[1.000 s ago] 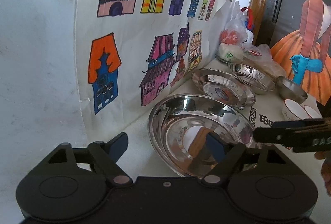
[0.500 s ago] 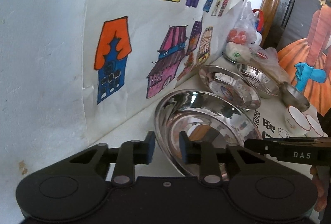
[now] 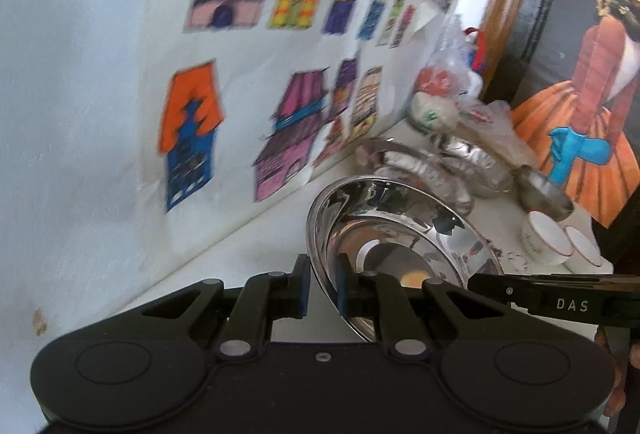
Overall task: Organize plates and bowls
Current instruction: 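Lift the large steel plate with both grippers toward the plates by the food bag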
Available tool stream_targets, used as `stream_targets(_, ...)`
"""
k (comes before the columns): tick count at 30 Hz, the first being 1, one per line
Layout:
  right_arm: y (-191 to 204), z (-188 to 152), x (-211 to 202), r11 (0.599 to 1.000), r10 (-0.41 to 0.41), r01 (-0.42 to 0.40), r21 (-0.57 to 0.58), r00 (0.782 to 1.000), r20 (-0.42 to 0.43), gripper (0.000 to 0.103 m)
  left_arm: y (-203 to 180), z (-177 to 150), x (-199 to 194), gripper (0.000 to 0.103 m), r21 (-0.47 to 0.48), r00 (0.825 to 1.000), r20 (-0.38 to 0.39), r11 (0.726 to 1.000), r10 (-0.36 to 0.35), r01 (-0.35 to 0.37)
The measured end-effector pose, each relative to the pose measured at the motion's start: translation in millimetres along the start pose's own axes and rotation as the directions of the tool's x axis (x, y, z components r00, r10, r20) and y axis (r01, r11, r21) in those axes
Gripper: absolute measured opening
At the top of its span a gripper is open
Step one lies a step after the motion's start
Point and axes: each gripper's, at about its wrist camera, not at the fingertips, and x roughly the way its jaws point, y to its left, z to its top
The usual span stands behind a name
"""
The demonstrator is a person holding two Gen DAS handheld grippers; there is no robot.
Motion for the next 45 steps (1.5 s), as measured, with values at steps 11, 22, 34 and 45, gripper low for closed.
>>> stream_targets(11, -26.6, 39.5, -84.4, 0.991, -0.118, 0.11, 0.074, 0.986, 0.12, 0.02, -63.5, 51.3, -6.5, 0.013, 0.081, 0.985, 0.056, 0.984, -0.164, 0.159)
stream_targets(22, -37.9, 128.2, -134.2, 0.975, -0.221, 0.215, 0.052, 0.934, 0.28, 0.017, -126.0, 134.7, 4.4, 0.014, 0.129, 0.966, 0.118, 0.968, -0.229, 0.214)
stream_targets(34, -102.5, 157.5, -33.0, 0.968, -0.237, 0.217, 0.125, 0.955, 0.18, 0.017, -146.4, 169.6, 134.3, 0.014, 0.146, 0.986, -0.022, 0.975, -0.165, 0.166)
stream_targets(45, -165.4, 145.9, 52.6, 0.953, -0.243, 0.229, 0.2, 0.969, 0.05, 0.018, -157.3, 166.5, 244.1, 0.014, 0.229, 0.986, -0.138, 0.966, -0.09, 0.121)
